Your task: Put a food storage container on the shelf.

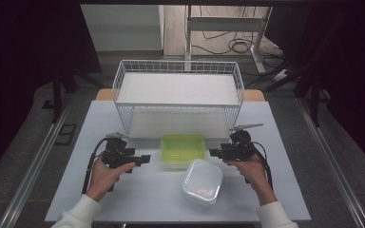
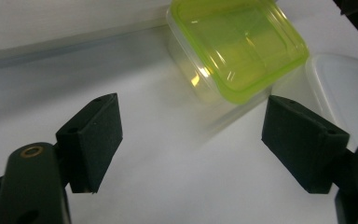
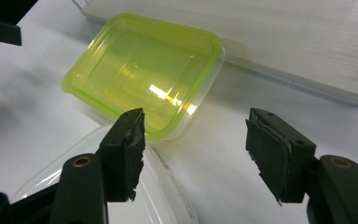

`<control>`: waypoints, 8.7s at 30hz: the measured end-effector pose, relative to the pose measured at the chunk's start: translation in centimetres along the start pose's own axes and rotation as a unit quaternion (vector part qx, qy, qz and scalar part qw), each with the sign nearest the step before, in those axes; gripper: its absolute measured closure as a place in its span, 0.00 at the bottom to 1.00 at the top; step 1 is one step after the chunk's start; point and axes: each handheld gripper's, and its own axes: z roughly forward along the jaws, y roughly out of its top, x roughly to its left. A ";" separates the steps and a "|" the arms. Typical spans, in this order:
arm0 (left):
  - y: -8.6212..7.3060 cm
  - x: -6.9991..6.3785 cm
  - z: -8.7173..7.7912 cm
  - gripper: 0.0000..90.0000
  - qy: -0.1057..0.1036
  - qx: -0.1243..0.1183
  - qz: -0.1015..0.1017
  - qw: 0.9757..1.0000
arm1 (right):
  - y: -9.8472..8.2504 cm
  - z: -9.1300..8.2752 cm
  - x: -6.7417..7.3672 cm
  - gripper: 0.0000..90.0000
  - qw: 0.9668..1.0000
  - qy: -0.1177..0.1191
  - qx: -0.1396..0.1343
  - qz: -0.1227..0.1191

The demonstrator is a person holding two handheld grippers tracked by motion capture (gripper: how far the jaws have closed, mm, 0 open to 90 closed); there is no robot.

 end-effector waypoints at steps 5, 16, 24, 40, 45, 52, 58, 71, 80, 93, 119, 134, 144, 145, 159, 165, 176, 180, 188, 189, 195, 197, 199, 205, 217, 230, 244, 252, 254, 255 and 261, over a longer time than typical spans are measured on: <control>1.4 -0.1 1.0 0.27 0.027 0.011 0.013 0.999 | 0.4 1.0 0.0 0.43 1.000 0.003 0.001 0.006; 3.2 0.7 4.5 0.34 -0.024 0.039 -0.045 0.998 | 1.5 3.1 -0.6 0.48 0.999 0.009 0.014 0.029; 4.0 0.6 6.4 0.46 -0.061 0.051 -0.087 0.993 | 1.8 4.2 -1.1 0.54 0.998 0.022 0.024 0.046; 4.0 1.6 7.7 0.66 -0.094 0.067 -0.136 0.984 | 1.9 6.2 -2.4 0.66 0.991 0.056 0.044 0.117; 3.9 1.9 8.0 0.70 -0.104 0.072 -0.143 0.982 | 1.7 6.8 -2.7 0.71 0.987 0.066 0.054 0.137; 3.7 2.0 8.4 0.80 -0.111 0.076 -0.146 0.980 | 1.6 7.1 -3.0 0.78 0.983 0.078 0.057 0.156; 3.5 2.3 8.5 0.84 -0.128 0.072 -0.172 0.974 | 1.3 7.0 -3.4 0.83 0.975 0.104 0.049 0.188; 3.5 1.7 7.6 0.88 -0.128 0.047 -0.150 0.979 | 1.5 6.0 -3.0 0.88 0.981 0.103 0.029 0.164; 3.9 0.6 6.3 0.88 -0.127 0.016 -0.118 0.985 | 1.8 4.6 -2.4 0.88 0.986 0.100 -0.004 0.136; 4.8 -1.2 4.0 0.88 -0.115 -0.034 -0.066 0.991 | 2.4 2.0 -0.7 0.88 0.991 0.089 -0.062 0.082; 2.8 -4.3 -1.1 0.88 -0.141 -0.080 -0.015 0.987 | 1.2 -3.1 3.4 0.88 0.989 0.099 -0.110 0.016; 3.9 -5.0 -3.2 0.88 -0.143 -0.097 -0.004 0.985 | 2.0 -4.8 4.9 0.87 0.986 0.098 -0.135 -0.002; 6.7 -5.4 -4.5 0.88 -0.139 -0.098 -0.002 0.985 | 4.3 -5.8 4.9 0.87 0.983 0.107 -0.149 0.002; 7.2 -5.5 -4.7 0.88 -0.137 -0.098 0.002 0.986 | 4.5 -5.9 4.8 0.87 0.983 0.108 -0.150 0.003; 12.4 -5.5 -6.4 0.88 -0.146 -0.108 0.005 0.983 | 8.9 -7.9 4.5 0.87 0.978 0.118 -0.172 0.011; 14.6 -5.0 -6.6 0.88 -0.155 -0.103 -0.004 0.983 | 10.8 -8.2 4.1 0.87 0.978 0.123 -0.168 0.019; 19.0 -3.5 -6.3 0.88 -0.159 -0.082 -0.018 0.984 | 15.3 -7.6 2.3 0.87 0.979 0.137 -0.141 0.052; 20.1 -2.4 -5.5 0.88 -0.164 -0.072 -0.037 0.983 | 16.7 -6.9 1.6 0.87 0.980 0.133 -0.130 0.065; 20.8 -0.2 -3.8 0.88 -0.162 -0.055 -0.072 0.983 | 18.0 -4.7 0.2 0.87 0.981 0.135 -0.100 0.096; 20.9 0.0 -3.6 0.88 -0.161 -0.054 -0.078 0.982 | 18.0 -4.5 0.1 0.87 0.981 0.136 -0.098 0.099; 21.4 1.0 -2.8 0.88 -0.149 -0.044 -0.106 0.982 | 18.4 -3.2 -0.3 0.87 0.980 0.134 -0.091 0.119; 21.6 1.2 -2.6 0.88 -0.149 -0.046 -0.116 0.981 | 18.3 -2.8 -0.6 0.87 0.978 0.133 -0.091 0.129; 21.7 1.4 -2.5 0.88 -0.148 -0.047 -0.126 0.980 | 18.3 -2.4 -0.8 0.85 0.976 0.137 -0.096 0.142; 22.0 2.2 -1.5 0.85 -0.148 -0.049 -0.156 0.975 | 18.6 -1.2 -0.9 0.81 0.972 0.124 -0.100 0.172; 22.0 1.9 -1.3 0.66 -0.134 -0.073 -0.144 0.978 | 18.1 -0.3 -1.4 0.66 0.963 0.131 -0.132 0.193; 21.3 -0.4 -4.0 0.38 -0.083 -0.136 -0.046 0.986 | 17.5 -3.2 0.9 0.34 0.972 0.019 -0.203 0.114; 16.5 -1.9 -8.5 0.34 -0.069 -0.116 0.070 0.988 | 14.3 -8.0 1.6 0.37 0.991 -0.001 -0.131 -0.019; 12.3 -3.0 -9.5 0.33 -0.074 -0.106 0.097 0.987 | 11.3 -8.9 2.4 0.40 0.994 -0.002 -0.095 -0.057; 11.1 -3.0 -9.4 0.33 -0.072 -0.097 0.097 0.988 | 10.3 -8.9 2.5 0.40 0.994 0.001 -0.089 -0.060; 10.5 -3.0 -9.2 0.32 -0.072 -0.091 0.095 0.989 | 9.8 -8.9 2.6 0.40 0.994 0.004 -0.087 -0.061; 6.5 -2.8 -8.4 0.33 -0.061 -0.065 0.092 0.992 | 6.3 -8.7 2.4 0.42 0.996 0.010 -0.067 -0.062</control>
